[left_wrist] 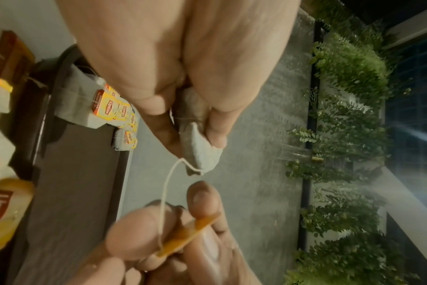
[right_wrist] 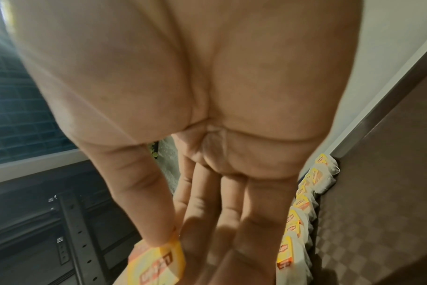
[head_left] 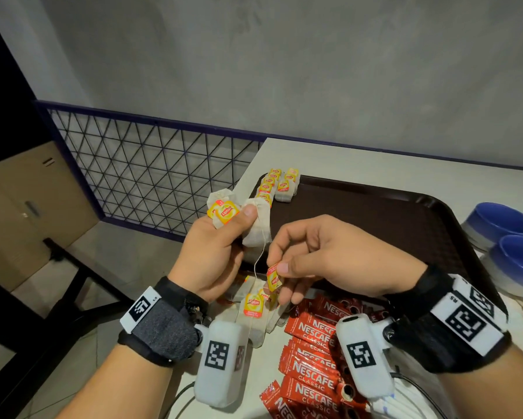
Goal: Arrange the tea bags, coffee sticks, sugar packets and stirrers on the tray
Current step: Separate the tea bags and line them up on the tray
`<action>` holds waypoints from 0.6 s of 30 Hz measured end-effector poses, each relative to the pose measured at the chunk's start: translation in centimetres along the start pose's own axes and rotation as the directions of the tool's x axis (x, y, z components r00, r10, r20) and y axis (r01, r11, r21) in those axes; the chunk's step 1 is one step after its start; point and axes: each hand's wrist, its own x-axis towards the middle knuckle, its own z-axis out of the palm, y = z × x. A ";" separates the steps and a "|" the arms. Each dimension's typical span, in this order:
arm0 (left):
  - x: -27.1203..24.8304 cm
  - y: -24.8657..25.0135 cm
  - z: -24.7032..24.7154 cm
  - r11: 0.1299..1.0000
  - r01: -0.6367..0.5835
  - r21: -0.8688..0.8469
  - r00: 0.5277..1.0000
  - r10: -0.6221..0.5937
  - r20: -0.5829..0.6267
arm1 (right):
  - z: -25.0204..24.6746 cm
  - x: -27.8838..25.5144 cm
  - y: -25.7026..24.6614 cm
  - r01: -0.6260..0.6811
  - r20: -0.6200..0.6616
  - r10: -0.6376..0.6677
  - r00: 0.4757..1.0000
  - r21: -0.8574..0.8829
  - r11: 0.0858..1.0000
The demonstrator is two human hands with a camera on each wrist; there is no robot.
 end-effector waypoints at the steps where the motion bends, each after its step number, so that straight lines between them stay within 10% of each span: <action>1: 0.0 0.0 0.0 1.000 -0.001 -0.010 1.000 0.001 -0.005 | 0.0 0.0 0.0 -0.005 0.001 0.005 1.000 -0.012 1.000; 18: 0.4 -0.3 -0.3 0.999 -0.031 0.019 0.999 0.032 -0.034 | 0.8 -0.7 -0.4 0.047 0.090 -0.036 0.995 -0.120 0.992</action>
